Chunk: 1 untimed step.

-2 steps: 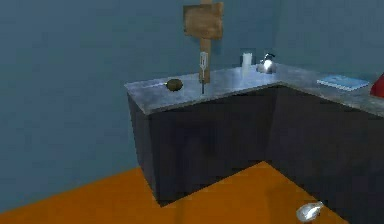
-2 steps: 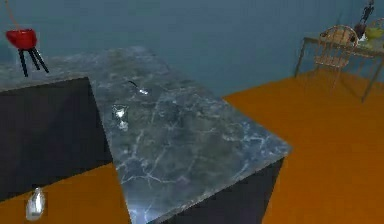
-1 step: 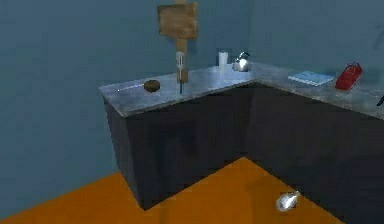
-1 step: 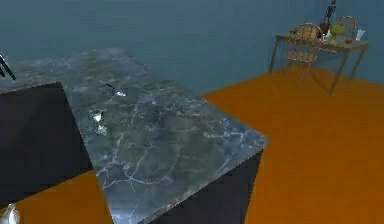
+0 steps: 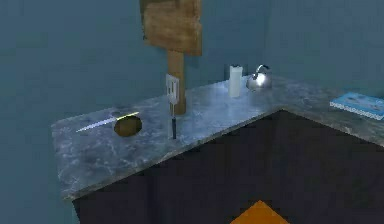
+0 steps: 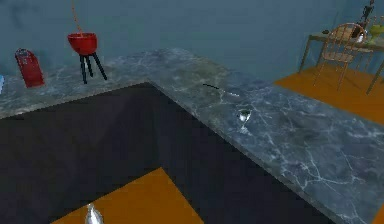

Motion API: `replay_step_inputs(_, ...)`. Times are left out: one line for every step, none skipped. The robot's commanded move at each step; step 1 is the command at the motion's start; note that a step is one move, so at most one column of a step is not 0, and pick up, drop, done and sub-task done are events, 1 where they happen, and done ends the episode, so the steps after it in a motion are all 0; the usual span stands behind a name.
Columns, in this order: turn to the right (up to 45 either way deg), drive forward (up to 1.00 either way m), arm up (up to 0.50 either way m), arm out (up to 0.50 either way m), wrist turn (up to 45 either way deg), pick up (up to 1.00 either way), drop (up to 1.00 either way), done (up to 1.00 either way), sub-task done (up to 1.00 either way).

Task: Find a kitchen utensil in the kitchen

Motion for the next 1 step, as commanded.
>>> replay_step_inputs(0.0,0.0,0.0,0.0,0.0,0.0,0.0,1.0,0.0)
